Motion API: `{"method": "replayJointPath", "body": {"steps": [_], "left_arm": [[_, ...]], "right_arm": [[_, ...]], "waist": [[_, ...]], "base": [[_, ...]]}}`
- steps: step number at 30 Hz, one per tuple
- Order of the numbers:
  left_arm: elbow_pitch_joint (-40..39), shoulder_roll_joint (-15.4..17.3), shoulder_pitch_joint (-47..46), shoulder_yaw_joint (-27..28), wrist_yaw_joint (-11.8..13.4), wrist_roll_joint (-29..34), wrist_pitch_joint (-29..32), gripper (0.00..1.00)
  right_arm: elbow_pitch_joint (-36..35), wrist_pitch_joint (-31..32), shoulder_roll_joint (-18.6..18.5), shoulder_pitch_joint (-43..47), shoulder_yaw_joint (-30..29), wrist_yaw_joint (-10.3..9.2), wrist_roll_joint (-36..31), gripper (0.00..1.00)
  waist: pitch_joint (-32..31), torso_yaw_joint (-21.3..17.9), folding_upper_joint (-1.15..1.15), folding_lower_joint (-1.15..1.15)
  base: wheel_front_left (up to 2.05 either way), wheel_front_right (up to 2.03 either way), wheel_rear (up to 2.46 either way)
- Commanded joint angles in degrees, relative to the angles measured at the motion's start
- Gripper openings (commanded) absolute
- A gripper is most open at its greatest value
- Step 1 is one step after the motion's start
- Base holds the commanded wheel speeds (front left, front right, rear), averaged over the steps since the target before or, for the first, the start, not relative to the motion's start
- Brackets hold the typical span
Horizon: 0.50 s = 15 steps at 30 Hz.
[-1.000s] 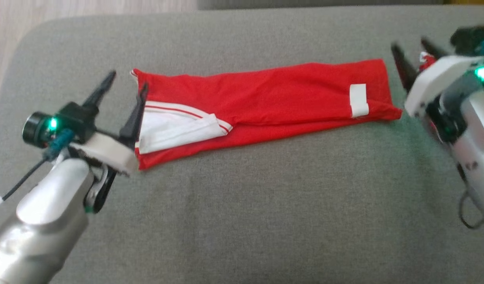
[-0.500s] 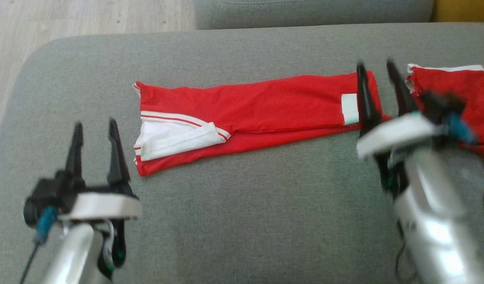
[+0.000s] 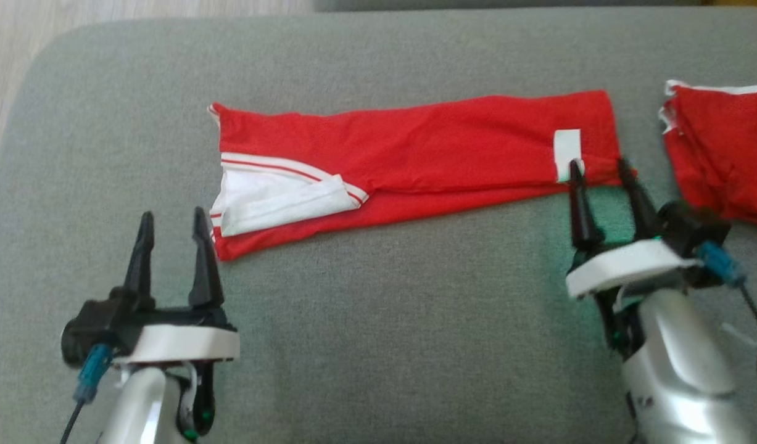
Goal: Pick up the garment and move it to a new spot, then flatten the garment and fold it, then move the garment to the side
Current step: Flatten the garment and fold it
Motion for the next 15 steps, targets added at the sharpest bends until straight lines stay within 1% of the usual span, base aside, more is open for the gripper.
{"method": "replayJointPath", "body": {"steps": [1,3,5,13,14,15], "left_arm": [[-1.2,-0.1,-3.6,2.8,-0.9,1.2,-0.3,1.0],[-0.9,-0.9,-4.4,3.3,-1.9,2.1,-0.3,1.0],[-1.0,-1.6,-5.1,3.7,-2.8,3.0,-0.3,1.0],[0.2,-3.4,-6.9,4.9,-5.5,5.1,-0.3,1.0],[0.2,-3.4,-6.9,4.9,-5.5,5.1,-0.3,1.0],[0.2,-3.5,-7.1,5.0,-5.7,5.3,-0.3,1.0]], "right_arm": [[-0.3,0.0,0.5,-3.8,-0.5,-0.05,-2.1,1.0],[1.8,1.5,0.5,-6.1,-3.5,-0.05,-6.8,1.0],[3.8,3.1,0.5,-8.5,-7.5,-0.05,-9.0,1.0],[14.2,7.5,0.5,-16.0,-21.1,-0.05,-15.5,1.0],[14.2,7.5,0.5,-16.0,-21.1,-0.05,-15.5,1.0],[15.6,7.9,0.5,-16.5,-22.5,-0.05,-16.5,1.0]], "waist": [[1.3,0.8,0.0,0.0],[2.4,1.4,0.0,0.0],[3.7,2.2,0.0,0.0],[7.3,4.9,0.0,0.0],[7.3,4.9,0.0,0.0],[7.6,5.1,0.0,0.0]], "base": [[0.0,0.0,0.0],[0.0,0.0,0.0],[0.0,0.0,0.0],[0.0,0.0,0.0],[0.0,0.0,0.0],[0.0,0.0,0.0]]}}
